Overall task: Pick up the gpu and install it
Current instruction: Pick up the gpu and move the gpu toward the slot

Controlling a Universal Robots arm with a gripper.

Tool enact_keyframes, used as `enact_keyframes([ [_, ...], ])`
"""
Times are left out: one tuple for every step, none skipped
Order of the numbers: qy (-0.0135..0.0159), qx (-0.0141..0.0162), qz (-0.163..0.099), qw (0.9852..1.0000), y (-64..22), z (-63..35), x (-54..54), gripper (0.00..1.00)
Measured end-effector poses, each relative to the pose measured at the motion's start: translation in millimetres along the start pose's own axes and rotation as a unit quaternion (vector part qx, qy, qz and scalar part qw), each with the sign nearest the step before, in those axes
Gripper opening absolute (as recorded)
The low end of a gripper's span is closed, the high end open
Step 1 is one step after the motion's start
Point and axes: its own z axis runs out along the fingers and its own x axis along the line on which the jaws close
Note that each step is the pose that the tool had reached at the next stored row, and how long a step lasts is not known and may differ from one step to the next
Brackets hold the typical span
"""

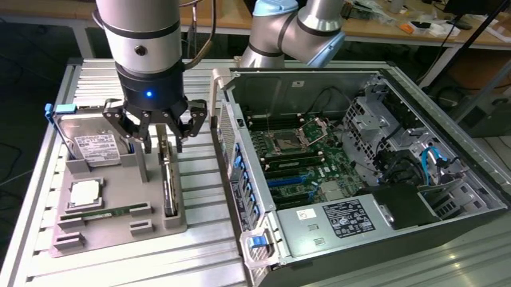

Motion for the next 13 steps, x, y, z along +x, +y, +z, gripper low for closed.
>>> enact_keyframes([
  [0.0000,0.0000,0.000,1.0000,-0.2,1.8,0.0,0.54],
  [0.0000,0.0000,0.000,1.0000,-0.6,4.0,0.0,0.54],
  [0.0000,0.0000,0.000,1.0000,-1.1,5.8,0.0,0.54],
  [0.0000,0.0000,-0.001,1.0000,-1.6,7.7,0.0,0.54],
  [0.0001,0.0000,-0.001,1.0000,-2.3,9.4,0.0,0.54],
  [0.0001,0.0000,-0.001,1.0000,-3.2,11.2,0.0,0.54],
  [0.0001,0.0000,-0.002,1.0000,-4.2,13.0,-0.1,0.54],
  [0.0001,0.0000,-0.002,1.0000,-5.3,14.8,-0.1,0.54],
  [0.0001,-0.0001,-0.002,1.0000,-6.3,16.6,-0.1,0.54],
  [0.0001,-0.0001,-0.003,1.0000,-7.3,18.4,-0.2,0.54],
  [0.0001,-0.0001,-0.003,1.0000,-8.2,20.1,-0.2,0.54],
  [0.0001,-0.0001,-0.004,1.0000,-9.1,22.0,-0.3,0.54],
  [0.0002,-0.0001,-0.004,1.0000,-9.6,23.6,-0.2,0.54],
])
